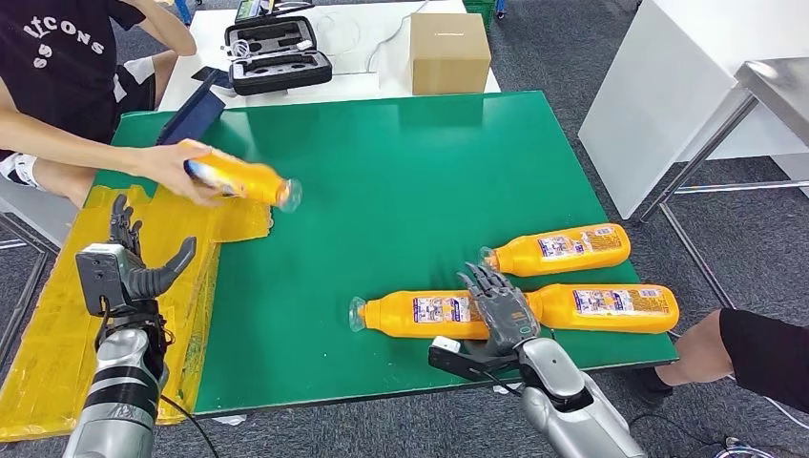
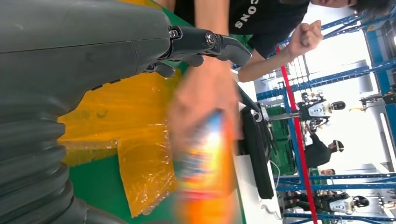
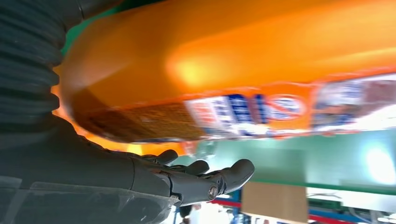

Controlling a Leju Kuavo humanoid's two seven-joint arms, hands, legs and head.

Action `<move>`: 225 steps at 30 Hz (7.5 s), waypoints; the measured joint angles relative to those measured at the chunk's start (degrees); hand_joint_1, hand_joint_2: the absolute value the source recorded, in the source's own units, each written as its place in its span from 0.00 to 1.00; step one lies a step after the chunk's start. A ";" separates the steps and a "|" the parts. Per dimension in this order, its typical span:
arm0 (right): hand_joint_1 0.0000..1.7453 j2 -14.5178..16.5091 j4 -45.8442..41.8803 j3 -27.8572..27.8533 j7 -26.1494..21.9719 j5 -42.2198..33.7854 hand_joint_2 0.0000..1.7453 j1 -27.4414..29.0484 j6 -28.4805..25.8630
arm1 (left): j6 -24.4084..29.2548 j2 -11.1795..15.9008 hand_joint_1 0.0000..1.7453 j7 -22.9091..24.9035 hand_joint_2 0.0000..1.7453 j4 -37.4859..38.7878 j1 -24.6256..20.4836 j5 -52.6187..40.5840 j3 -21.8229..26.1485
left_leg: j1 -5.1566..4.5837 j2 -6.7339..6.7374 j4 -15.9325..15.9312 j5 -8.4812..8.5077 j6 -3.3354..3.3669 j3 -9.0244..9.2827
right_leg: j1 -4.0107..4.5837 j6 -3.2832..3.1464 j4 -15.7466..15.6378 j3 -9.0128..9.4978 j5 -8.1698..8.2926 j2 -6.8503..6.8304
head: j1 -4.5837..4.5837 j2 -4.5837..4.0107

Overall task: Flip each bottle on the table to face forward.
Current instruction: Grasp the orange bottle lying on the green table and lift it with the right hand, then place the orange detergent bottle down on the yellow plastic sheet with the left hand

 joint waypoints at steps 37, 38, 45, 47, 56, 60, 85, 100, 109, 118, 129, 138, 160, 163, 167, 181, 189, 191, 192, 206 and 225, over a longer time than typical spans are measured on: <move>1.00 6.56 19.78 0.83 -3.89 -4.14 1.00 -12.51 -2.53 | 0.67 -1.40 0.00 0.38 1.00 -0.90 -0.24 0.89 -0.51 | 0.05 0.25 -0.02 0.26 -0.15 0.31 | 0.14 -0.20 -0.01 0.07 0.43 0.17 | 0.00 0.00; 1.00 6.89 19.87 0.83 -3.87 -4.16 1.00 -12.51 -2.61 | 0.67 -1.45 0.00 0.38 1.00 -0.90 -0.24 0.88 -0.51 | 0.06 0.25 -0.02 0.26 -0.15 0.28 | 0.15 -0.20 -0.01 0.05 0.42 0.17 | -0.01 0.00; 1.00 8.03 20.14 0.47 -4.34 -4.71 1.00 -12.24 -4.46 | 0.67 -1.49 0.00 0.43 1.00 -0.90 -0.22 0.89 -0.52 | 0.08 0.24 -0.02 0.25 -0.15 0.08 | 0.12 -0.19 -0.01 -0.08 0.39 0.15 | 0.02 0.00; 1.00 8.83 19.80 -0.29 -5.31 -5.60 1.00 -11.51 -6.81 | 0.67 -1.58 0.00 0.48 1.00 -0.90 -0.18 0.92 -0.53 | 0.08 0.22 -0.02 0.26 -0.15 -0.02 | 0.12 -0.18 -0.01 -0.15 0.39 0.15 | 0.02 0.00; 1.00 13.69 14.32 -5.38 -12.41 -12.32 1.00 -7.95 -16.46 | -0.87 -2.15 0.00 0.32 1.00 0.00 -0.19 2.56 -1.76 | 0.08 0.22 -0.01 0.26 -0.15 -0.22 | 0.13 -0.19 0.00 -0.37 0.39 0.14 | 0.00 0.00; 1.00 15.37 11.82 -8.16 -15.05 -15.32 1.00 -6.92 -20.10 | -7.13 -2.36 0.00 1.00 1.00 0.60 -0.22 5.25 -3.22 | 0.08 0.22 -0.01 0.26 -0.15 -0.29 | 0.12 -0.19 0.00 -0.42 0.38 0.14 | 0.01 0.00; 1.00 24.00 4.94 -13.16 -24.07 -22.82 1.00 -6.74 -20.41 | -37.11 -1.59 0.00 4.45 1.00 -1.24 0.24 15.02 -23.07 | 0.08 0.08 -0.01 0.28 -0.15 -0.34 | 0.12 -0.18 0.02 -0.44 0.38 0.10 | 0.00 0.00; 1.00 28.25 13.13 -8.71 -23.36 -23.64 1.00 -12.77 -20.03 | -36.75 -3.08 0.00 4.18 1.00 -2.95 -1.66 17.30 -30.76 | 0.08 0.08 -0.01 0.30 -0.13 -0.34 | 0.13 -0.17 0.02 -0.43 0.39 0.06 | 0.01 0.00; 1.00 30.73 22.12 -5.35 -23.26 -23.55 1.00 -15.22 -20.36 | -35.72 -3.51 0.00 4.38 1.00 -2.93 -2.66 19.92 -31.37 | 0.09 0.10 -0.01 0.30 -0.14 -0.35 | 0.13 -0.18 0.02 -0.46 0.38 0.06 | 0.01 0.00; 1.00 31.33 27.74 -1.51 -22.73 -24.54 1.00 -16.12 -20.75 | -35.04 -3.75 0.00 4.43 1.00 -2.93 -3.09 21.03 -31.41 | 0.08 0.10 -0.01 0.30 -0.14 -0.36 | 0.11 -0.18 0.01 -0.46 0.38 0.06 | 0.00 0.00; 1.00 31.35 31.13 7.17 -18.73 -29.04 1.00 -17.12 -22.10 | -30.83 -3.75 0.00 4.58 1.00 -1.94 -3.03 22.75 -30.60 | 0.09 0.11 -0.01 0.30 -0.14 -0.37 | 0.13 -0.19 0.02 -0.53 0.38 0.06 | -0.01 0.00; 1.00 31.30 33.60 9.65 -18.34 -30.59 1.00 -18.53 -23.24 | -25.47 -4.62 1.00 4.85 1.00 -1.88 -2.45 22.63 -29.07 | 0.09 0.11 -0.01 0.30 -0.14 -0.40 | 0.11 -0.18 0.01 -0.53 0.38 0.06 | -0.02 0.00; 0.92 30.49 31.76 5.07 -22.62 -28.42 1.00 -17.54 -24.38 | -21.75 -6.25 1.00 5.12 1.00 -2.43 -2.13 21.98 -27.26 | 0.08 0.09 -0.01 0.30 -0.14 -0.44 | 0.11 -0.18 0.01 -0.56 0.39 0.06 | -0.02 0.00; 0.17 30.24 30.60 4.21 -23.47 -28.76 1.00 -16.72 -24.01 | -20.83 -6.29 1.00 4.99 1.00 -2.64 -2.12 20.97 -27.22 | 0.09 0.08 -0.01 0.30 -0.14 -0.45 | 0.12 -0.18 0.01 -0.56 0.38 0.05 | -0.02 0.00; 0.00 28.97 24.09 1.33 -26.57 -32.18 1.00 -12.33 -19.62 | -13.96 -5.86 1.00 4.32 1.00 -3.35 -2.25 16.76 -25.66 | 0.08 0.09 -0.01 0.27 -0.16 -0.46 | 0.13 -0.18 0.02 -0.58 0.39 0.05 | -0.01 0.00; 0.00 21.51 -5.16 -12.10 -25.99 -47.03 0.00 1.06 -2.35 | 5.50 -1.22 1.00 2.82 1.00 -5.50 -2.55 -1.35 -17.58 | 0.06 0.04 0.00 0.31 -0.13 -0.55 | 0.07 -0.17 0.01 -0.62 0.37 0.00 | -0.01 0.00; 0.00 18.94 -11.60 -16.33 -24.58 -47.48 0.75 3.37 -0.55 | 11.25 1.59 1.00 3.58 1.00 -5.68 -3.77 -9.78 -14.40 | 0.09 0.07 -0.01 0.32 -0.13 -0.55 | 0.13 -0.18 0.01 -0.65 0.38 0.02 | -0.02 0.00; 0.00 18.17 -11.83 -16.80 -23.76 -49.27 1.00 3.23 2.22 | 15.37 2.90 1.00 5.38 1.00 -4.66 -4.82 -18.83 -14.47 | 0.10 0.07 -0.01 0.33 -0.13 -0.55 | 0.13 -0.19 0.01 -0.65 0.38 0.02 | -0.01 0.00; 0.00 17.69 -11.85 -17.22 -23.45 -50.32 1.00 3.09 3.67 | 16.36 3.75 1.00 6.32 1.00 -3.66 -5.67 -23.49 -14.54 | 0.11 0.07 -0.01 0.34 -0.13 -0.55 | 0.13 -0.18 0.01 -0.65 0.38 0.02 | -0.01 0.00; 0.00 15.39 -11.85 -21.22 -24.26 -51.42 1.00 1.97 7.34 | 19.95 8.87 1.00 15.23 1.00 16.67 -11.32 -55.91 -21.58 | 0.06 0.07 0.00 0.35 -0.12 -0.58 | 0.08 -0.17 0.02 -0.66 0.40 0.02 | 0.01 0.00; 0.00 14.88 -12.18 -21.52 -26.14 -50.99 1.00 1.83 6.62 | 18.56 8.68 0.00 11.25 1.00 23.92 -11.22 -51.70 -22.93 | 0.07 0.06 0.00 0.36 -0.11 -0.58 | 0.08 -0.17 0.02 -0.64 0.40 0.01 | 0.01 0.00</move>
